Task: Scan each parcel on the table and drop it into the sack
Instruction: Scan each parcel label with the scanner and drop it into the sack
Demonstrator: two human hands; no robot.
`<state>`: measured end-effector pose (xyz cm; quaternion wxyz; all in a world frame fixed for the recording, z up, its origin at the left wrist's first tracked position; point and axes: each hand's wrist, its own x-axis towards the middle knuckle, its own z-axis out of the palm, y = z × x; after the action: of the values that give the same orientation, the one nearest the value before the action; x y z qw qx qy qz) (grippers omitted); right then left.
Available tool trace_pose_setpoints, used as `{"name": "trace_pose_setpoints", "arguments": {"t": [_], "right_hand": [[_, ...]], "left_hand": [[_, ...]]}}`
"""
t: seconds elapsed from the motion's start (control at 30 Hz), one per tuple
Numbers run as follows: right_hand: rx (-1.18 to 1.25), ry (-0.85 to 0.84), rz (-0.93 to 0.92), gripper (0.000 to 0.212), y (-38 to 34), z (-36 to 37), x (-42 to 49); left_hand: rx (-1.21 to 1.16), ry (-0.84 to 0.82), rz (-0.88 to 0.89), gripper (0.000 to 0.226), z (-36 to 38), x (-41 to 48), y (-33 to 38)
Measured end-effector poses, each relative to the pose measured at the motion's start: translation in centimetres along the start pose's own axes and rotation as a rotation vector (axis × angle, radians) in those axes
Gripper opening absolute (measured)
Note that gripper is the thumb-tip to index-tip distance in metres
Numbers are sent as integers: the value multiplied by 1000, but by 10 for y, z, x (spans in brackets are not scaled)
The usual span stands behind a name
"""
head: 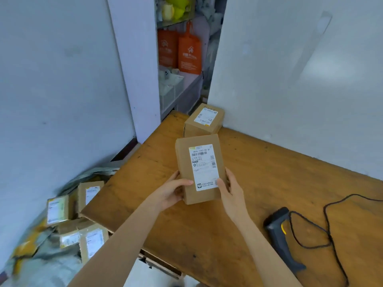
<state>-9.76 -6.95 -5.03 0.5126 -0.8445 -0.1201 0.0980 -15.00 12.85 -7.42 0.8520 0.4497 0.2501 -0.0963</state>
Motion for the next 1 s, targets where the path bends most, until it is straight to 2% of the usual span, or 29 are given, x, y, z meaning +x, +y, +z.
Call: {"name": "trace_pose_setpoints", "arguments": {"t": [0.1, 0.3, 0.43, 0.53, 0.73, 0.87, 1.0], "right_hand": [[57, -75, -30, 59, -25, 31, 7], [121, -382, -245, 38, -94, 108, 8], [144, -563, -296, 39, -127, 179, -9], [136, -676, -327, 40, -145, 237, -23], [35, -774, -370, 42, -165, 365, -51], [-43, -862, -265, 43, -172, 443, -71], [-126, -943, -162, 51, -172, 512, -87]], "left_hand": [[-15, 121, 87, 73, -16, -30, 18], [-142, 436, 282, 78, -76, -100, 46], [-203, 637, 390, 66, -131, -152, 53], [-244, 780, 416, 66, -180, -183, 52], [-234, 882, 342, 62, -295, -232, 49], [-184, 875, 226, 60, -373, -256, 45], [-185, 941, 100, 61, -438, -271, 36]]}}
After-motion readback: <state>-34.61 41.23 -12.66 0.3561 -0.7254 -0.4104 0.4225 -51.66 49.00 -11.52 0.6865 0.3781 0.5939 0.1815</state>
